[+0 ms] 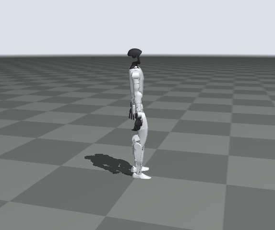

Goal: In place motions

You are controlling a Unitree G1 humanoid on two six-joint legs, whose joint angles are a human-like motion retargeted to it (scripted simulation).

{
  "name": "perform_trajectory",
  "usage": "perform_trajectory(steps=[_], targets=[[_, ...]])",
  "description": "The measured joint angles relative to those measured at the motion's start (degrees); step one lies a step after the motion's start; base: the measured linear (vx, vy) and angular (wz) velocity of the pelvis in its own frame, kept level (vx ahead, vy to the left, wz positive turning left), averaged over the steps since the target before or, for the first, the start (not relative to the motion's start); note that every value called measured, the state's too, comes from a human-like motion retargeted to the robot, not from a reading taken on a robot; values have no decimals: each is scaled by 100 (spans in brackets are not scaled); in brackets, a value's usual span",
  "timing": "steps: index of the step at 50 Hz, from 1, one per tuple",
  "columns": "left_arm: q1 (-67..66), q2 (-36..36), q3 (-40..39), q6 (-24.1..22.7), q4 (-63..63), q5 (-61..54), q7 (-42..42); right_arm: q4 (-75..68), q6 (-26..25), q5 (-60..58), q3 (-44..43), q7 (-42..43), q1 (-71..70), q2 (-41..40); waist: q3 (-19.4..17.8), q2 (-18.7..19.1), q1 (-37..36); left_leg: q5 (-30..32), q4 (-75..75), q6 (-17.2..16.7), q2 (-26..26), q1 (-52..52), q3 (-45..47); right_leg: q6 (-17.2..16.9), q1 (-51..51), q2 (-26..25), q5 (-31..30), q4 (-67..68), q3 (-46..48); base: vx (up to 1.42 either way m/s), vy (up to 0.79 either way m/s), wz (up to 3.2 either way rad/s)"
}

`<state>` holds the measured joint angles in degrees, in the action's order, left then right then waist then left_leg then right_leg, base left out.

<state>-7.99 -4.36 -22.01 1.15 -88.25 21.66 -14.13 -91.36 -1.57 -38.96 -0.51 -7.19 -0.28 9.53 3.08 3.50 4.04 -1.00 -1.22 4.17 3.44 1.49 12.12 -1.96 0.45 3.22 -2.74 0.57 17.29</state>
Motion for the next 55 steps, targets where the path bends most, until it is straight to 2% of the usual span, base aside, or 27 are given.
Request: perform_trajectory(steps=[14,26,45,55], targets=[[44,-7,13,-59,67,-46,120,-30,5,46,-50,25,21,25,-45,7,-162,31,107,-26,-75,-125,104,14,-28,-15,-68,19,-98,0,0,0],[121,13,109,-110,223,-140,184,-173,-49,18,-107,253,124,110,-146,-18,-376,158,208,-35,17,-327,-377,-54,137,146,-37,-11,386,1,5,36],[35,-64,30,-110,163,-265,491,-82,31,6,-163,273,150,190,-247,-63,-1063,708,150,-72,471,-643,-1919,-317,803,535,328,40,2038,2,11,76],[-61,17,-94,-397,6,-802,1302,153,194,-45,-266,198,242,190,-126,-128,-1657,977,57,-139,758,-760,-2769,-479,1110,684,435,48,2981,0,10,80]])
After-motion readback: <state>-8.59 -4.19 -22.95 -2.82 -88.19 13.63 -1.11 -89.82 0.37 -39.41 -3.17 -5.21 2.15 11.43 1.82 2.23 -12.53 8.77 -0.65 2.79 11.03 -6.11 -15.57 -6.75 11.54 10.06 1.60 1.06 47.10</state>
